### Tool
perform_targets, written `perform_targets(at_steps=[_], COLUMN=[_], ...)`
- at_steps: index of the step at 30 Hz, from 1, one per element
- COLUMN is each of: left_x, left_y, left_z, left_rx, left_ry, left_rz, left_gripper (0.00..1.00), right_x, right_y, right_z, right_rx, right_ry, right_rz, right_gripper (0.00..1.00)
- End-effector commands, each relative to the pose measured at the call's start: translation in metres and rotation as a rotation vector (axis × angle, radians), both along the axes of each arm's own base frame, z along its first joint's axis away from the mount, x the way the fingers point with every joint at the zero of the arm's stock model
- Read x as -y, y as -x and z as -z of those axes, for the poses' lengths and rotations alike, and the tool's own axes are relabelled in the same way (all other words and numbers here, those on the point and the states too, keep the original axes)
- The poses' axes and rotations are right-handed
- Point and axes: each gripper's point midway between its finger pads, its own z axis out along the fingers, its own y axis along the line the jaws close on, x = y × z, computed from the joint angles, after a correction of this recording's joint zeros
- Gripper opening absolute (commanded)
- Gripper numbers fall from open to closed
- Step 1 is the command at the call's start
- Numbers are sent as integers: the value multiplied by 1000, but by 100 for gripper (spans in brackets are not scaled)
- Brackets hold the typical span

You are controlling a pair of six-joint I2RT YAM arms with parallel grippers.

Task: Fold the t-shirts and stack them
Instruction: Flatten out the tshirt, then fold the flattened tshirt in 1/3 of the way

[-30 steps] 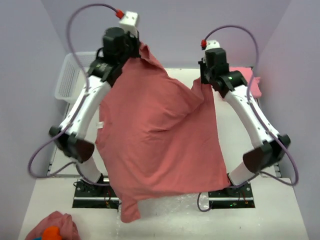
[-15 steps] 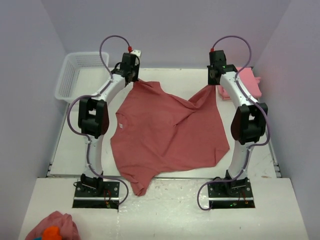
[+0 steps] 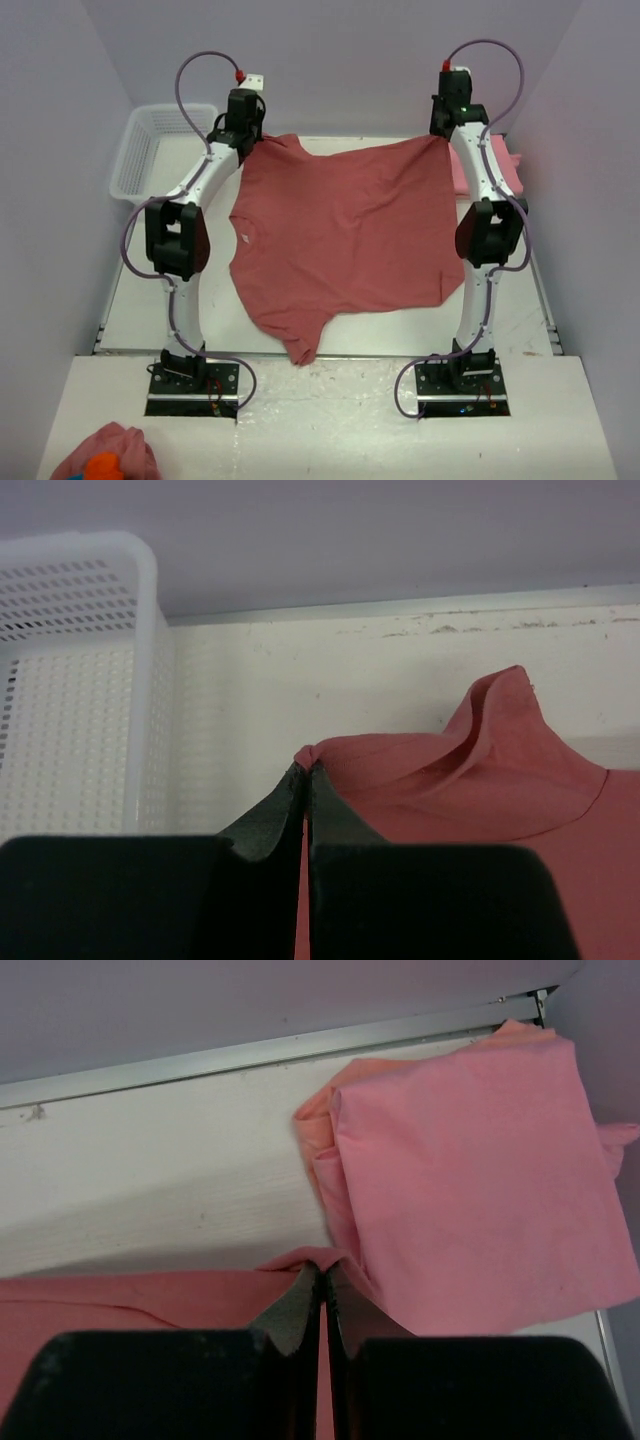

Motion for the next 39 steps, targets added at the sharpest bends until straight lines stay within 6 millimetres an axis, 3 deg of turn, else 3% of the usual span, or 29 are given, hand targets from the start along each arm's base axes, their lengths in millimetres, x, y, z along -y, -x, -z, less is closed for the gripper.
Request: perform_targets(at_steps=[1, 8, 13, 20, 23, 24, 25, 27, 28, 29, 30, 32, 35, 39], left_x=[-23, -21, -3, 40, 44, 41, 38, 36, 35, 36, 34, 30, 19, 7], left_y=[-5, -8, -5, 27, 43, 49, 56, 68, 75, 83, 90, 103, 124, 142], left_z=[-48, -42, -38, -36, -26, -31, -22, -32, -23, -34, -31, -32, -22, -10], left_rx=[115, 112, 91, 50, 16, 19, -3, 8, -12, 8, -8, -20, -59, -114], left_ry=[-10, 0, 60, 70, 61, 60, 55, 74, 73, 87, 85, 115, 105, 81], left_rz=[-56, -37, 40, 145, 116, 94, 79, 51, 44, 29, 8, -38, -115, -162], left_gripper=[0, 0, 0, 0, 0, 0, 0, 0, 0, 0, 0, 0, 0, 0], right_x=[-2, -12, -12, -4, -3, -1, 0, 1, 1, 0, 0, 2, 8, 13], right_y=[-8, -18, -17, -7, -1, 5, 8, 19, 21, 26, 32, 40, 54, 64], right_z=[-5, 15, 46, 57, 54, 60, 61, 62, 61, 56, 63, 57, 67, 64], right_rx=[11, -14, -69, -97, -102, -119, -122, -134, -136, -132, -150, -140, -171, -167], right_ry=[-6, -48, -52, -57, -62, -62, -62, -72, -74, -78, -83, -91, -76, -60], right_rz=[-24, -83, -79, -13, -2, 18, 25, 40, 46, 48, 63, 83, 114, 133], right_gripper=[0, 0, 0, 0, 0, 0, 0, 0, 0, 0, 0, 0, 0, 0])
